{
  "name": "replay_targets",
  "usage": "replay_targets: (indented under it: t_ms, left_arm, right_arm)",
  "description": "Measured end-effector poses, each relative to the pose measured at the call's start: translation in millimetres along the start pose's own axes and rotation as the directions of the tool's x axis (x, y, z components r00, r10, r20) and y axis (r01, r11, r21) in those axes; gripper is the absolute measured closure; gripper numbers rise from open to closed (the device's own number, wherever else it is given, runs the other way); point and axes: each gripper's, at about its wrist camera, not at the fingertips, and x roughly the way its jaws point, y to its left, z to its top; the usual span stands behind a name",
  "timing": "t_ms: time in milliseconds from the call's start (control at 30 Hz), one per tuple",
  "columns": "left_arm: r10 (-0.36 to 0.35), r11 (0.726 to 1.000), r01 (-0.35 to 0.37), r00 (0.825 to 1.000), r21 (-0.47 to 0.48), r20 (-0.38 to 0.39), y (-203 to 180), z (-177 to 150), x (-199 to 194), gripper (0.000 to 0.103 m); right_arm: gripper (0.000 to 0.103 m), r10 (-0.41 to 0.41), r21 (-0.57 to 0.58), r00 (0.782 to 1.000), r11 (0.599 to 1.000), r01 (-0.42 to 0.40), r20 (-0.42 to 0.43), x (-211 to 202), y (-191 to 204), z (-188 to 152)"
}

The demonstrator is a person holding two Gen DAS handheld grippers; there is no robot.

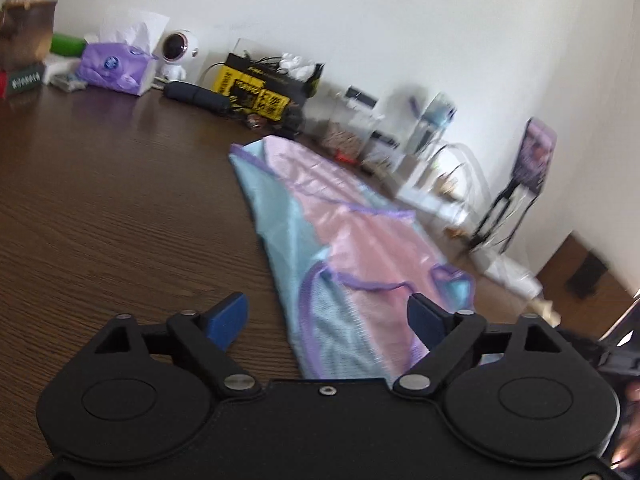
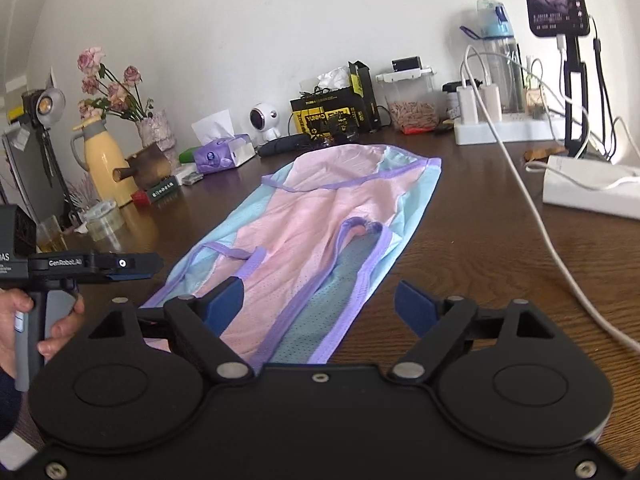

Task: Fold clothes
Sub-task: 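Move the left gripper to the purple-trimmed opening of the garment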

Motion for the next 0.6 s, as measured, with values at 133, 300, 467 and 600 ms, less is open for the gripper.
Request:
replay_targets:
  t_ms: [133,300,467,600]
  left_arm:
    - [-0.033,0.998,0.036,0.998,-0.042,0.058,7,-1,-8,0.012]
    - [-0.057,0.997,0.061,0.995,-0.044,0.076,2,-2,-8,0.011]
    - [-0.064,0.997,0.068,0.995,-0.048,0.082,5,-2,-11,0.011]
    - [-0.056,0.997,0.059,0.997,-0.052,0.059,8,0,-8,0.011]
  right_arm:
    - [0.013,0.041,0.116,0.999,0.992,-0.042,0.015,-3,-10,-2]
    - [0.013,0.113,0.201,0.989,0.971,-0.131,0.100,-12,-27,-6]
    - [0.013,0.106,0.235,0.984,0.962,-0.138,0.144,-17,-33,-6]
    - [0.013,0.113,0.192,0.989,0.973,-0.129,0.094,-11,-25,-4]
